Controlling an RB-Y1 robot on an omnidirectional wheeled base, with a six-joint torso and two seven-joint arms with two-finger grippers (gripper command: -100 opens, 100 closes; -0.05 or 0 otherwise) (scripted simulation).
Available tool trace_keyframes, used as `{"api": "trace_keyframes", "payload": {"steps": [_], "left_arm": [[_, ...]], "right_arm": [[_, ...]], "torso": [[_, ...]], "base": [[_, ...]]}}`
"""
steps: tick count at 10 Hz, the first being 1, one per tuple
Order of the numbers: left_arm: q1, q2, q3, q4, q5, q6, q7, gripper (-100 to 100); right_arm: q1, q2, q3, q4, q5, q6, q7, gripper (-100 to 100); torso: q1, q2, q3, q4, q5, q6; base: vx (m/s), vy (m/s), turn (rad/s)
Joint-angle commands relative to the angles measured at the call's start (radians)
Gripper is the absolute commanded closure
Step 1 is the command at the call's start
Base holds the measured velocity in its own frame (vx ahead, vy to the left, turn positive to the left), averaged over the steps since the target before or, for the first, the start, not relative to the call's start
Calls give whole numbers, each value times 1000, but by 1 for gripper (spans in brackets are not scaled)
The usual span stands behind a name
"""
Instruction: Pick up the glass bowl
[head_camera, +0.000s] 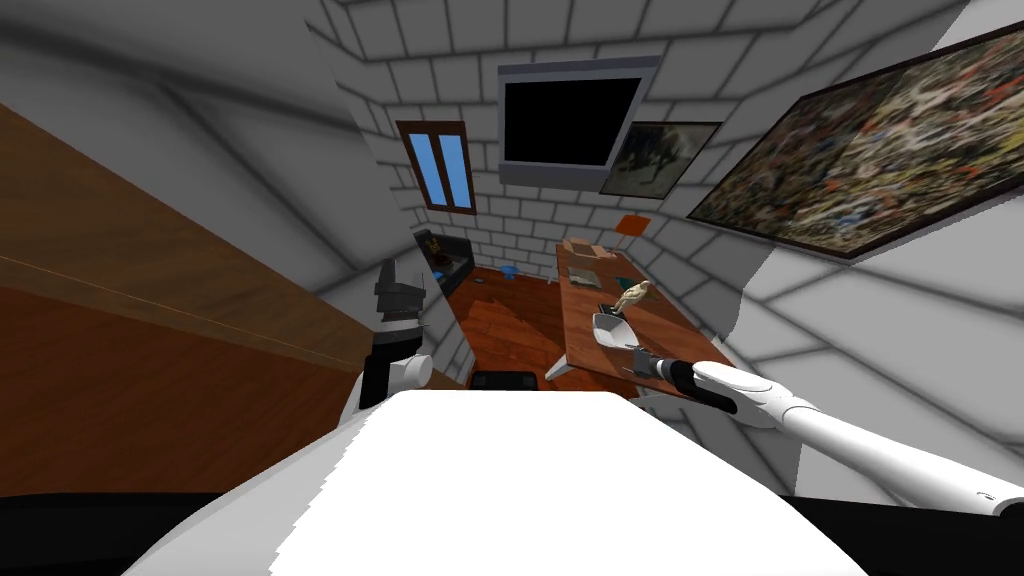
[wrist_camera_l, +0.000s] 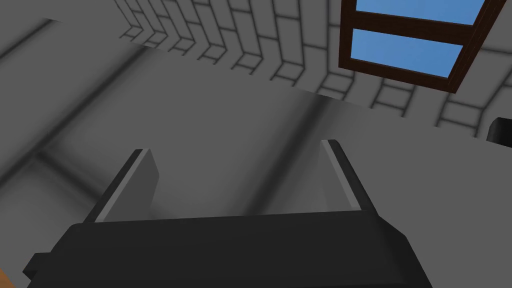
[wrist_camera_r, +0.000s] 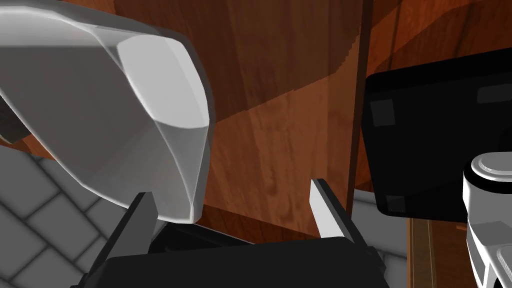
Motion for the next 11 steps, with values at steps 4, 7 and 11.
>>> {"api": "trace_keyframes", "payload": {"steps": [4, 7, 11], "left_arm": [[0, 0, 0, 0, 0, 0, 0, 0], [1, -1, -2, 1, 0, 0, 0, 0], [1, -1, -2, 1, 0, 0, 0, 0]], "right_arm": [[-5, -17, 47, 82, 26, 15, 53, -100], [1, 2, 64, 116, 33, -1, 77, -100], [1, 72, 71, 142, 46, 35, 89, -100]], "torso": [[0, -1, 0, 0, 0, -1], [6, -2, -1, 0, 1, -1], [3, 1, 1, 1, 0, -1]], "base": [[72, -4, 179], [54, -3, 95], [10, -44, 50]]}}
